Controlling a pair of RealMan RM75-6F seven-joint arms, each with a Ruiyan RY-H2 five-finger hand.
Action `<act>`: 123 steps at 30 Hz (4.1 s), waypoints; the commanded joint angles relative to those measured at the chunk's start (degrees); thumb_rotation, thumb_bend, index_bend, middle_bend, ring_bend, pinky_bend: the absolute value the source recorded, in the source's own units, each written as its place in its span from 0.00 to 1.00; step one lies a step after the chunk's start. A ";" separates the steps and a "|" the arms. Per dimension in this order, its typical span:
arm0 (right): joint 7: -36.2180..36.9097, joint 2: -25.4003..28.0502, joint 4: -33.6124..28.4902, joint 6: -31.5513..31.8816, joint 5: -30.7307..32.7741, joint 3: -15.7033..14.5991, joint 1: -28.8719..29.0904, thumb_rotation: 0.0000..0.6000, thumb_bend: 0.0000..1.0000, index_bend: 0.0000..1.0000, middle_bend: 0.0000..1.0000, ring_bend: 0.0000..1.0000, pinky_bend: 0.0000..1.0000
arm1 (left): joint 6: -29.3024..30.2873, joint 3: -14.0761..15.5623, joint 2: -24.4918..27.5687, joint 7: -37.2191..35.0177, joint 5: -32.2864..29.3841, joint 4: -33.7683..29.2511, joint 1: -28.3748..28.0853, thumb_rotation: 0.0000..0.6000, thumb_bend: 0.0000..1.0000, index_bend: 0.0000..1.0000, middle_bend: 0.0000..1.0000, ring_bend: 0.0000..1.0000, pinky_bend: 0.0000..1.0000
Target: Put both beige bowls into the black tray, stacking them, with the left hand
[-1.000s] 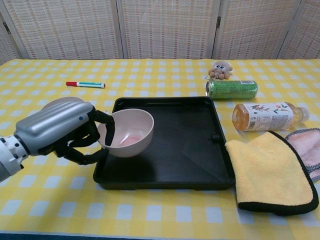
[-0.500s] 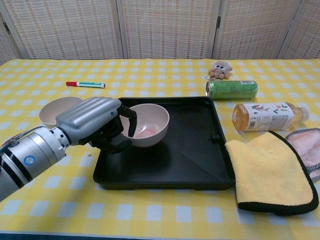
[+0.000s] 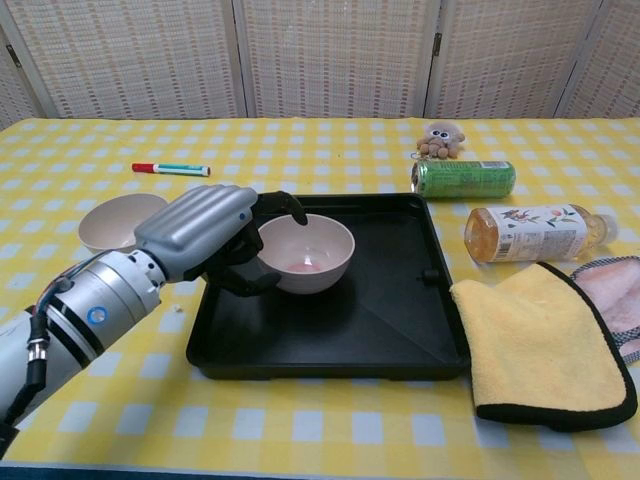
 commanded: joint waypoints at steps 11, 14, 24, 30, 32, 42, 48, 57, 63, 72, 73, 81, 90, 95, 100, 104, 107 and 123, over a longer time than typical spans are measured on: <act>0.10 0.01 -0.77 1.24 -1.54 -0.34 -0.34 1.00 0.25 0.00 0.00 0.00 0.00 | 3.62 0.67 9.79 4.01 -3.34 -8.91 4.36 1.00 0.26 0.37 1.00 1.00 1.00; -0.31 -0.13 -0.82 1.53 -1.80 -0.38 -0.39 1.00 0.26 0.00 0.00 0.00 0.00 | 3.48 -0.24 10.47 3.92 -4.94 -8.09 4.54 1.00 0.32 0.41 1.00 1.00 1.00; -0.36 -0.88 -0.30 1.39 -2.27 -0.43 -0.13 1.00 0.26 0.00 0.00 0.00 0.00 | 2.48 -1.23 10.39 2.50 -10.02 -2.75 5.99 1.00 0.36 0.53 1.00 1.00 1.00; -0.86 -1.06 -0.37 1.47 -2.46 -0.57 -0.15 1.00 0.25 0.00 0.00 0.00 0.00 | 3.04 -0.70 10.65 3.24 -10.19 -2.88 6.44 1.00 0.36 0.53 1.00 1.00 1.00; -1.01 -1.14 -0.33 1.29 -2.40 -0.61 -0.09 1.00 0.26 0.00 0.00 0.00 0.00 | 3.06 -0.64 10.80 3.36 -10.37 -3.00 6.55 1.00 0.36 0.53 1.00 1.00 1.00; -1.34 -1.39 -0.15 0.75 -2.03 -0.57 0.16 1.00 0.25 0.00 0.00 0.00 0.00 | 0.71 -0.79 10.69 2.40 -12.83 -0.55 6.60 1.00 0.36 0.53 1.00 1.00 1.00; -1.68 -1.65 0.11 0.07 -1.55 -0.53 0.43 1.00 0.26 0.00 0.00 0.00 0.00 | -0.60 -0.75 10.41 1.12 -13.53 1.04 6.40 1.00 0.36 0.55 1.00 1.00 1.00; -1.98 -1.81 0.13 -0.05 -1.44 -0.55 0.53 1.00 0.26 0.00 0.00 0.00 0.00 | -0.77 -0.36 10.64 -0.58 -12.65 1.90 6.08 1.00 0.49 0.63 1.00 1.00 1.00; -2.03 -1.85 0.10 -0.06 -1.52 -0.61 0.56 1.00 0.25 0.00 0.00 0.00 0.00 | 0.30 -0.09 11.03 -1.34 -11.67 1.25 6.24 1.00 0.50 0.64 1.00 1.00 1.00; -2.00 -1.89 -0.13 -0.19 -2.17 -0.99 0.66 1.00 0.26 0.00 0.00 0.00 0.00 | 5.28 1.87 14.05 1.88 -6.39 -8.30 6.92 1.00 0.50 0.64 1.00 1.00 1.00; -1.99 -1.86 -0.20 -0.16 -2.34 -1.08 0.65 1.00 0.26 0.00 0.00 0.00 0.00 | 5.42 2.03 14.34 2.70 -6.05 -9.68 6.88 1.00 0.50 0.64 1.00 1.00 1.00; -1.01 -1.15 -1.05 1.27 -4.33 -1.78 0.07 1.00 0.26 0.00 0.00 0.00 0.00 | 5.16 2.31 15.48 12.71 -4.68 -20.50 5.53 1.00 0.50 0.64 1.00 1.00 1.00; 1.05 0.06 -1.69 2.97 -6.30 -2.28 -0.61 1.00 0.26 0.00 0.00 0.00 0.00 | 3.23 2.74 13.63 22.13 -5.57 -26.12 4.08 1.00 0.50 0.64 1.00 1.00 1.00; 2.03 0.74 -1.91 3.22 -7.05 -2.68 -0.82 1.00 0.26 0.00 0.00 0.00 0.00 | 1.94 2.12 12.00 26.84 -8.15 -26.46 3.30 1.00 0.50 0.64 1.00 1.00 1.00; 2.58 1.40 -2.38 3.53 -7.44 -2.88 -1.05 1.00 0.25 0.00 0.00 0.00 0.00 | 2.03 1.81 10.06 30.32 -8.90 -26.00 2.63 1.00 0.50 0.64 1.00 1.00 1.00; 2.53 1.55 -2.60 3.68 -7.44 -2.93 -1.21 1.00 0.26 0.00 0.00 0.00 0.00 | 0.64 1.55 9.04 32.82 -10.39 -25.34 1.62 1.00 0.50 0.64 1.00 1.00 1.00; 2.61 1.66 -2.68 3.47 -7.39 -2.93 -1.15 1.00 0.26 0.00 0.00 0.00 0.00 | -0.40 1.34 8.27 33.73 -11.19 -24.47 0.78 1.00 0.50 0.64 1.00 1.00 1.00; 2.22 1.54 -2.29 3.05 -6.65 -2.57 -1.06 1.00 0.26 0.00 0.00 0.00 0.00 | -2.40 0.23 6.09 33.63 -14.00 -19.11 -1.65 1.00 0.50 0.64 1.00 1.00 1.00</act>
